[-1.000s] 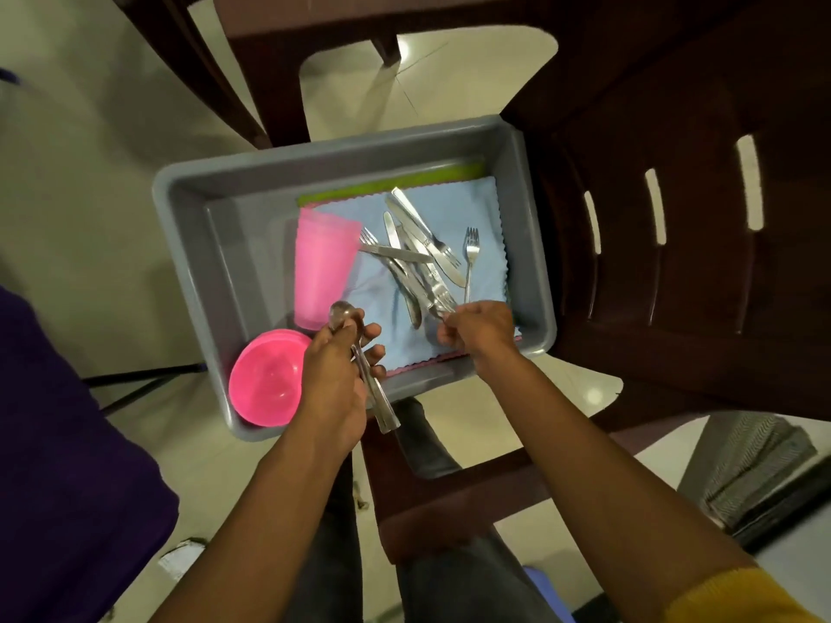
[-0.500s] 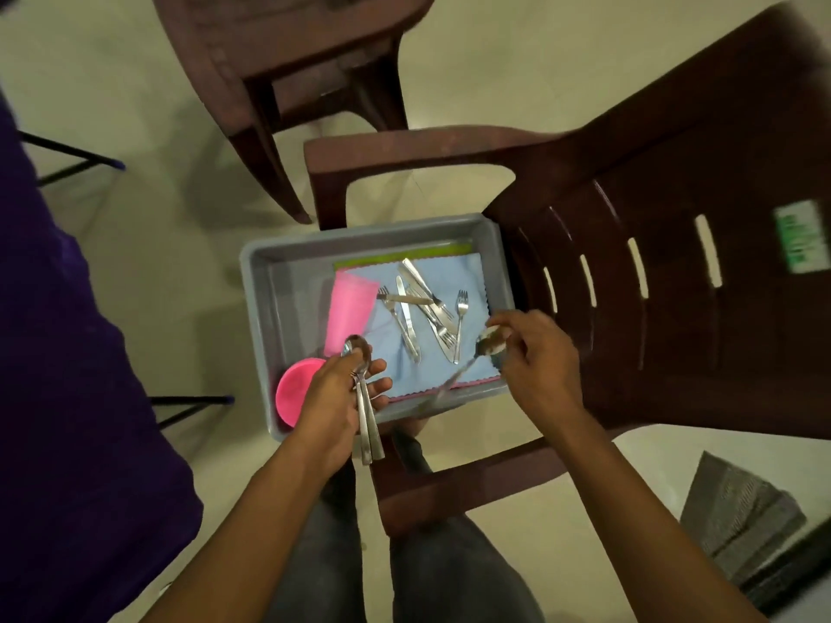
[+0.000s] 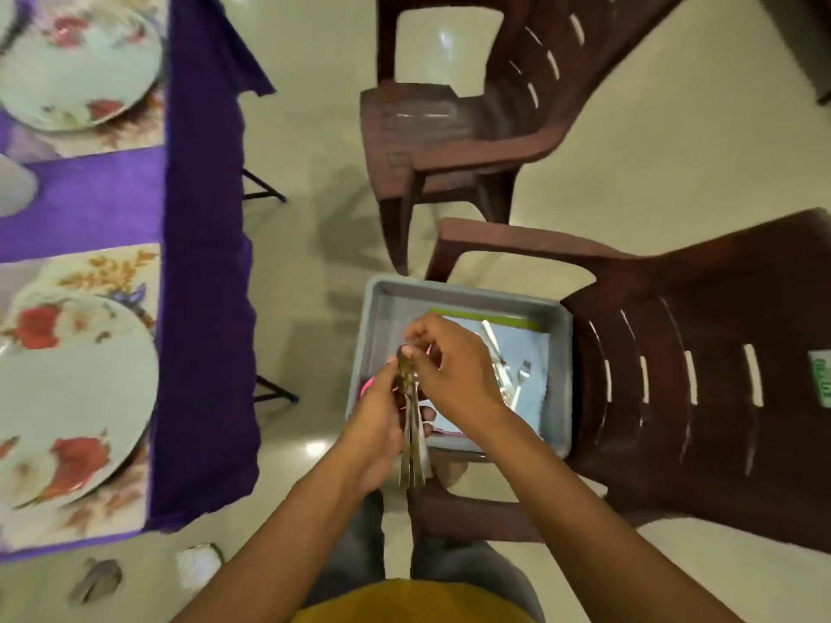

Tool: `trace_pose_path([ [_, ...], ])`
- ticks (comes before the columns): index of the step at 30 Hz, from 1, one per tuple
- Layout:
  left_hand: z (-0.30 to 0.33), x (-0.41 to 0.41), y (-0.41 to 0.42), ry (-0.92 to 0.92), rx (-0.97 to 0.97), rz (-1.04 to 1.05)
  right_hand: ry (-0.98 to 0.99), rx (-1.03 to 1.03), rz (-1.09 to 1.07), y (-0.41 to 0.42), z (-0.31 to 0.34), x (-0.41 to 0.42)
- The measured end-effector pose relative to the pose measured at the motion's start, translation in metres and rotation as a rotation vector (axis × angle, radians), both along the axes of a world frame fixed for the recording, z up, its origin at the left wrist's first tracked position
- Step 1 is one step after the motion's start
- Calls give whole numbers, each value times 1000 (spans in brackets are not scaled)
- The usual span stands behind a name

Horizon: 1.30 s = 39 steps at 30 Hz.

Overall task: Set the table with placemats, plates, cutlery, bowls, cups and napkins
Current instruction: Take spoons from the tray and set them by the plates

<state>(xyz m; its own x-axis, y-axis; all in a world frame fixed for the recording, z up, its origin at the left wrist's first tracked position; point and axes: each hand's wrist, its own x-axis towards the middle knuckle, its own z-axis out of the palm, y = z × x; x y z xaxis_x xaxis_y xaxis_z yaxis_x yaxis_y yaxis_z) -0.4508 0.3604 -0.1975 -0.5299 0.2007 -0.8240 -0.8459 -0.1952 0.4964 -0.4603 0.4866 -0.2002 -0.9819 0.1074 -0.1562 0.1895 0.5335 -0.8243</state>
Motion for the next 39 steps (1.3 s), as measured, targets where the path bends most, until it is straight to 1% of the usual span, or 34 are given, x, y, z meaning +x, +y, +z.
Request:
trace_pose_path([
  [4,12,3,-35,30,-33,40,42,10,18,-32,6,0],
  [6,16,3,-55,34,-55,93,53,15,23,-49,7,5],
  [10,26,1,-95,-13,-16,244,-22,-10,32,-84,13,21],
  [15,46,-1,-158,-31,89,437,-142,7,176,-146,20,37],
  [18,54,-6,-192,-19,81,556,-228,-64,285,-183,29,40],
  [21,56,-11,-231,8,71,631,-229,-118,385,-232,40,35],
  [24,59,-15,-261,2,50,677,-207,-89,428,-275,37,22],
  [26,60,-17,-282,-21,80,684,-213,-81,425,-301,34,13],
  [28,63,-18,-302,-22,109,648,-225,-92,410,-320,35,6],
  [35,78,-13,-364,153,102,463,-265,-114,394,-369,48,-18],
  [39,68,-13,-383,153,85,494,-276,-161,404,-388,49,-31],
])
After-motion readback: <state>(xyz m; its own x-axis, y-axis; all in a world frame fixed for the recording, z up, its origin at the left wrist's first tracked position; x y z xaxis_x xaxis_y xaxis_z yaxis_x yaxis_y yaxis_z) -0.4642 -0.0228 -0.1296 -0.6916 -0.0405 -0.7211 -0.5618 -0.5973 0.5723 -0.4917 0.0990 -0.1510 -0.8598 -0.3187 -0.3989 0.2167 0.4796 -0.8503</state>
